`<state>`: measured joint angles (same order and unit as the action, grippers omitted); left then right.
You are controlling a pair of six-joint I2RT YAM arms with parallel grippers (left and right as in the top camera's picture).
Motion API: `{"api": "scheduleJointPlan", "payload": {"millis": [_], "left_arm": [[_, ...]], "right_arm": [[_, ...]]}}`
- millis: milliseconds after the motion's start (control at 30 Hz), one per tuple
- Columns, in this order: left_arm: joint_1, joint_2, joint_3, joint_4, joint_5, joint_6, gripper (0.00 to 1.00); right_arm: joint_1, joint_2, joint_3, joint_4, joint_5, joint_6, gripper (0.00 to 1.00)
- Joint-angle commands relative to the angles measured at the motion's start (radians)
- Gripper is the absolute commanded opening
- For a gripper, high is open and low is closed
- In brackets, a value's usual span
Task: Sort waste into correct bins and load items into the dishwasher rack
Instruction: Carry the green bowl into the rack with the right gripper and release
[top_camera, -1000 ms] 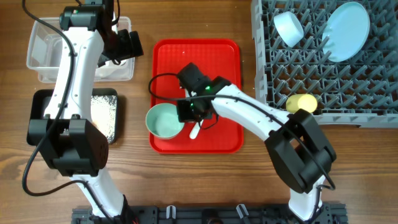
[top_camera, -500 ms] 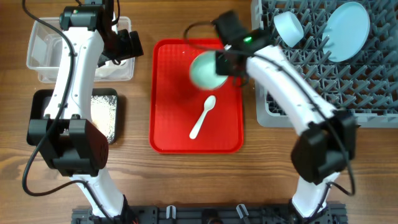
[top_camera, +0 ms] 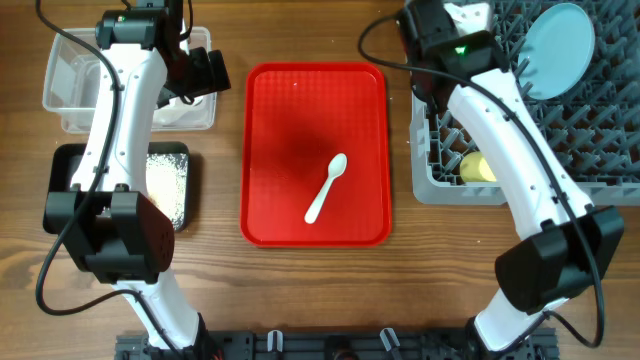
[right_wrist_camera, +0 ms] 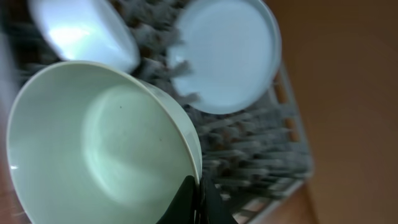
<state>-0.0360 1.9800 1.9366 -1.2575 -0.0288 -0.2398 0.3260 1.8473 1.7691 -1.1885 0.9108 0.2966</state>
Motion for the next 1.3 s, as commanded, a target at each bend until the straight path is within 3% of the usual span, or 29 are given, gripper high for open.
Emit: {"api": "scheduleJointPlan", "payload": {"millis": [0,233,533,1267], "left_arm": [[0.006,-0.027,0.006,0.0,-0.006,-0.011,1.0],[0.006,-0.027,0.006,0.0,-0.006,-0.011,1.0],[0.006,-0.027,0.006,0.0,-0.006,-0.011,1.0],[0.006,-0.027,0.006,0.0,-0.006,-0.011,1.0]], "right_arm": [[-0.061,-0.005,-0.053,0.003,0.169,-0.035,0.04],[-0.149,-0.005,-0.07,0.05,0.182,-0.081,0.04],[-0.16,0.01,-0.078,0.187,0.117,-0.169,0.04],[-0.16,0.149,-0.083,0.19,0.201,-0.216,0.04]]}}
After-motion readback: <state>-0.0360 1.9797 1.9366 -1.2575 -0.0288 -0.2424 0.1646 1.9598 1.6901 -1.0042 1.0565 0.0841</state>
